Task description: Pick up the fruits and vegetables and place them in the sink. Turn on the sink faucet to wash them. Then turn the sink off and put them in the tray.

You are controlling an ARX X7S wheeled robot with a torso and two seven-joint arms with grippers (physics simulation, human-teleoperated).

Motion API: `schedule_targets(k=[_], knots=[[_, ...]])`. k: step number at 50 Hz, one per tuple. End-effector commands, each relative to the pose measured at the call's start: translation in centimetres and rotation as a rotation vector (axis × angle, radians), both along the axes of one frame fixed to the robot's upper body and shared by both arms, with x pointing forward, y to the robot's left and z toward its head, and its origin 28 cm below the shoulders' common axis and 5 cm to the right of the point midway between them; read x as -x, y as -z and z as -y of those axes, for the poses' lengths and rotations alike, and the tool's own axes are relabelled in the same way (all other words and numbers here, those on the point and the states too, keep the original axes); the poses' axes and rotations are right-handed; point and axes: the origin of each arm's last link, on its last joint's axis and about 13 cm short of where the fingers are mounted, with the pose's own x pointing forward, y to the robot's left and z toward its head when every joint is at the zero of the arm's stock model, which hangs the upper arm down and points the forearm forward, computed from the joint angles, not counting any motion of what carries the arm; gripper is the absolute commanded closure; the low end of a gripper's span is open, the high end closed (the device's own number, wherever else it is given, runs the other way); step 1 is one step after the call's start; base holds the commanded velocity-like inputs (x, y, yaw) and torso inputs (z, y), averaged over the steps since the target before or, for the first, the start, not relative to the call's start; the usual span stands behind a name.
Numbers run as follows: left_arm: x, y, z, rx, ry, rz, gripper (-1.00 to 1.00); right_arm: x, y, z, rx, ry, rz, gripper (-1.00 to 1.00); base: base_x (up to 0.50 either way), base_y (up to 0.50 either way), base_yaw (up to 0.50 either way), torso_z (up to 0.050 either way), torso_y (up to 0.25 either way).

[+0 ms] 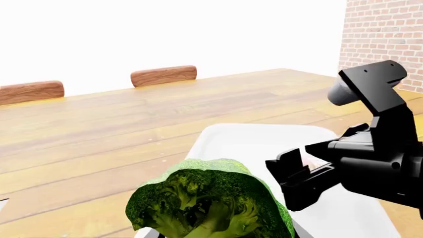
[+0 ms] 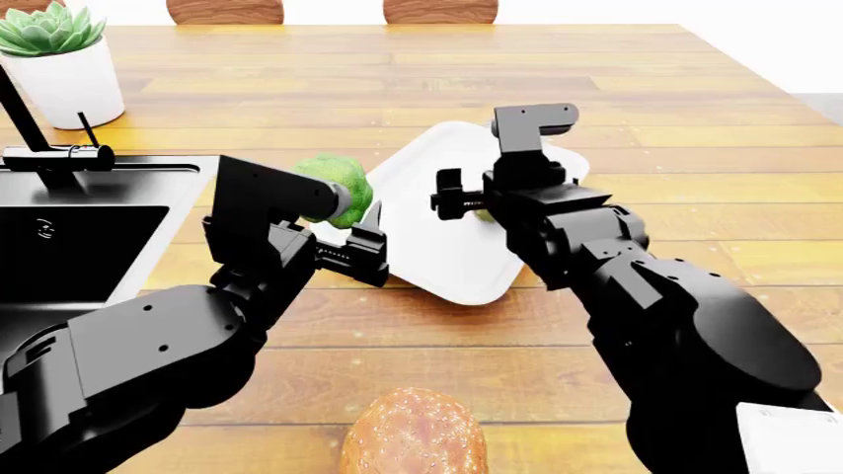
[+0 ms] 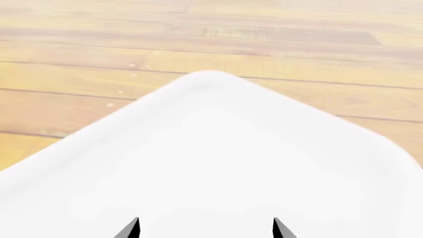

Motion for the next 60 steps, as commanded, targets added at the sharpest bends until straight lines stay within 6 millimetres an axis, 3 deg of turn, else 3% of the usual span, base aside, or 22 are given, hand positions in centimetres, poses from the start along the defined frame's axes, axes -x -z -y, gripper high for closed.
schedule_targets(k=[1,4,9,13,22,32,44,52,53,60], knots=[[-0.2,-0.2,0.0,0.020,-0.003,-0.003,1.00,-0.5,-1.9,0.0,-0.010,-0.008,0.065,-1.00,0.00,0.00,0.00,0.000,0.000],[-0.4,-0.3,0.1,0.019,-0.003,-0.003,1.00,-0.5,-3.0,-0.1,-0.020,-0.011,0.108,-1.00,0.00,0.00,0.00,0.000,0.000],[-1.5,-0.9,0.4,0.029,-0.005,0.002,1.00,1.9,-6.2,0.5,-0.030,-0.010,0.222,-1.00,0.00,0.00,0.00,0.000,0.000],[-2.9,-1.7,1.0,0.022,0.002,0.015,1.00,3.7,-7.2,1.1,-0.026,0.006,0.266,-1.00,0.00,0.00,0.00,0.000,0.000],[-7.8,-3.5,3.3,0.013,0.030,-0.014,1.00,6.9,-7.1,2.2,-0.019,0.027,0.313,-1.00,0.00,0.00,0.00,0.000,0.000],[-13.9,-0.3,5.6,-0.004,0.051,-0.156,1.00,7.5,-6.3,2.8,-0.026,0.052,0.307,-1.00,0.00,0.00,0.00,0.000,0.000],[-12.9,4.8,5.6,-0.042,0.078,-0.309,1.00,7.0,-5.5,3.0,-0.042,0.068,0.287,-1.00,0.00,0.00,0.00,0.000,0.000],[-12.6,5.6,5.5,-0.052,0.092,-0.343,1.00,6.8,-5.1,3.0,-0.050,0.069,0.283,-1.00,0.00,0.00,0.00,0.000,0.001],[-12.6,5.5,5.5,-0.051,0.091,-0.342,-1.00,6.8,-5.1,3.0,-0.051,0.070,0.282,-1.00,0.00,0.00,0.00,0.000,0.000],[-13.1,4.1,5.3,-0.041,0.095,-0.290,-1.00,6.6,-4.9,3.0,-0.055,0.070,0.280,-1.00,0.00,0.00,0.00,0.000,0.000]])
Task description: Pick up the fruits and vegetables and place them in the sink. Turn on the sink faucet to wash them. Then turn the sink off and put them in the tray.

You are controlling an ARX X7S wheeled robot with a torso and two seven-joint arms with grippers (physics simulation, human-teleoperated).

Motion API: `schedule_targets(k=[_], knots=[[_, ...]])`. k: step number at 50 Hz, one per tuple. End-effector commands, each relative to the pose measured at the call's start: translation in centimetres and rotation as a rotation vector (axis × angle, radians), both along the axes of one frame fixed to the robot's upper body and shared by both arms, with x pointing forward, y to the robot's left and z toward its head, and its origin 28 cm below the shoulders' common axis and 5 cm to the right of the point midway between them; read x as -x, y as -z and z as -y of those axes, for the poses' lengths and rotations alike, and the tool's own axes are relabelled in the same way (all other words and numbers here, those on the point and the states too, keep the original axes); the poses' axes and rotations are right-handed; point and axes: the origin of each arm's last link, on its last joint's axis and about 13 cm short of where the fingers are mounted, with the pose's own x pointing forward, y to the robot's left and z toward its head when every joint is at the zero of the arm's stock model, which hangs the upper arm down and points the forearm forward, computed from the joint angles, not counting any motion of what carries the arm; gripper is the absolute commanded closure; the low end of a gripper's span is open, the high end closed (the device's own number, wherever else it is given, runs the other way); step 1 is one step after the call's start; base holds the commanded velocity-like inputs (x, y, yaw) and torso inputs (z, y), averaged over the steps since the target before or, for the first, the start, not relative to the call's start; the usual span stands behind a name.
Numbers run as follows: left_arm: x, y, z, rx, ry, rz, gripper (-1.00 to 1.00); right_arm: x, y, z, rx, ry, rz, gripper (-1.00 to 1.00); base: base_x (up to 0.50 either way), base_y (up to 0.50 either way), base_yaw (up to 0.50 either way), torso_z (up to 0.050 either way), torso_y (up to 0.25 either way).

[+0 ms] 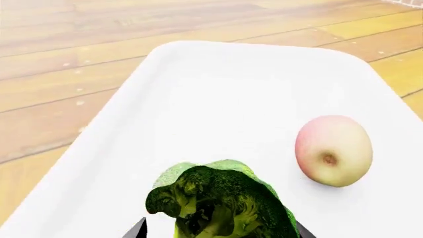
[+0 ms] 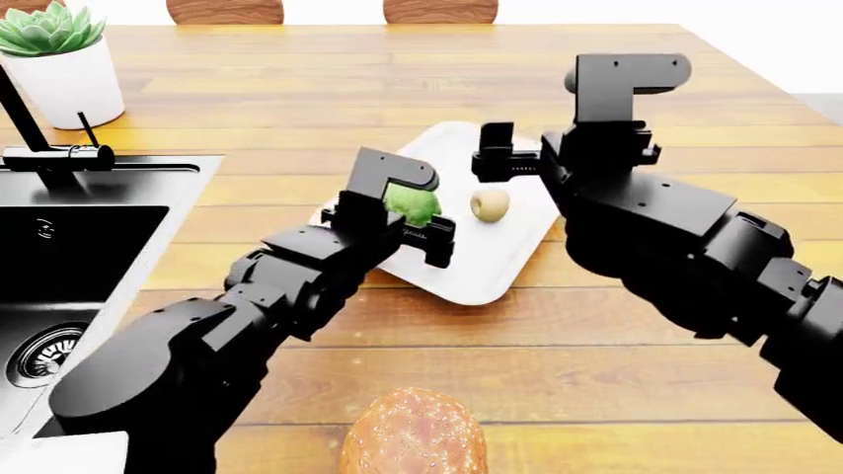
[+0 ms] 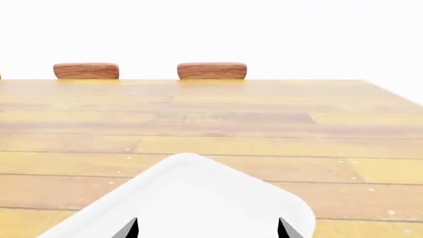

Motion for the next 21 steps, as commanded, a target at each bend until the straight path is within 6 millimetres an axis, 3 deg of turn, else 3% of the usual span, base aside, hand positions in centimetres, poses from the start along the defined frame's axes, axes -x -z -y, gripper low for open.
schedule_targets(k=[1,13,21], knots=[[-0.6,-1.1,-0.2,0.012,-0.001,0.038,-1.00,-0.1,0.4,0.0,-0.009,0.001,-0.003,-1.00,0.00,0.00,0.00,0.000,0.000],[-1.5,-5.8,0.2,0.074,0.026,0.195,-1.00,0.0,0.2,0.0,-0.009,-0.003,0.001,-1.00,0.00,0.00,0.00,0.000,0.000],[0.9,-8.3,-0.6,0.113,0.012,0.318,-1.00,0.1,0.1,0.0,-0.002,-0.005,0.016,-1.00,0.00,0.00,0.00,0.000,0.000]])
